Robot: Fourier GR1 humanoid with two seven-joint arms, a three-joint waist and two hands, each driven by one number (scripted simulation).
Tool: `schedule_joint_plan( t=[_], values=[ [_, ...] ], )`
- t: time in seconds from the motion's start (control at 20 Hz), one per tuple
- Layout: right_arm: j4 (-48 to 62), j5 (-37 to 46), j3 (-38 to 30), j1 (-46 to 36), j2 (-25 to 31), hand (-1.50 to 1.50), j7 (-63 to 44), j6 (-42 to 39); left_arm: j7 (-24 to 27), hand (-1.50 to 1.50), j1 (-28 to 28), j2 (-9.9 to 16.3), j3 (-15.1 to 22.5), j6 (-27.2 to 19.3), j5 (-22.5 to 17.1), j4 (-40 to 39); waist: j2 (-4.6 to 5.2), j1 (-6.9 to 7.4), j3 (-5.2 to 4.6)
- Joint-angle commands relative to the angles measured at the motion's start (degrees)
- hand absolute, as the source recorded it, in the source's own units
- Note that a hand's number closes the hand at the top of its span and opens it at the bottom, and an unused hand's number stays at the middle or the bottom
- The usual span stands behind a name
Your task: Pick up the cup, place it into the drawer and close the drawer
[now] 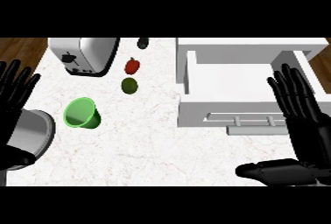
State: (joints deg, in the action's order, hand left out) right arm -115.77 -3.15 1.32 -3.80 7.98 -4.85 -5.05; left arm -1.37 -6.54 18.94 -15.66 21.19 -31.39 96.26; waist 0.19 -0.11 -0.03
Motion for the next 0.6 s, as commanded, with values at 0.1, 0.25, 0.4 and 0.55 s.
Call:
schedule_joint_plan(
  t=[0.1,0.25,0.4,0.55],
  values=[
    [3.3,-1.9,-2.2,-4.3,1.3,-1.5,-1.8,-2.1,5.2,-1.5,-5.4,0.5,0.5,2.8,6.4,-14.8,-0.09,-0.19,0.01],
    [4.1,-0.6,-1.4,-2.6,0.6,-1.5,1.1,-2.7,5.6,-1.5,-8.6,2.1,-1.5,3.6,5.7,-22.0,-0.12,-0.23,0.02],
    [8.8,-1.8,-3.9,-7.3,1.2,-1.5,0.9,-2.6,14.8,-1.5,-5.8,0.5,0.4,6.3,12.4,-27.8,-0.05,-0.05,0.0],
    [10.3,-1.1,-4.4,-8.7,1.4,-1.5,3.3,-3.0,17.4,-1.5,-12.3,1.5,-0.3,5.1,15.0,-39.5,0.09,-0.44,-0.01]
  ],
)
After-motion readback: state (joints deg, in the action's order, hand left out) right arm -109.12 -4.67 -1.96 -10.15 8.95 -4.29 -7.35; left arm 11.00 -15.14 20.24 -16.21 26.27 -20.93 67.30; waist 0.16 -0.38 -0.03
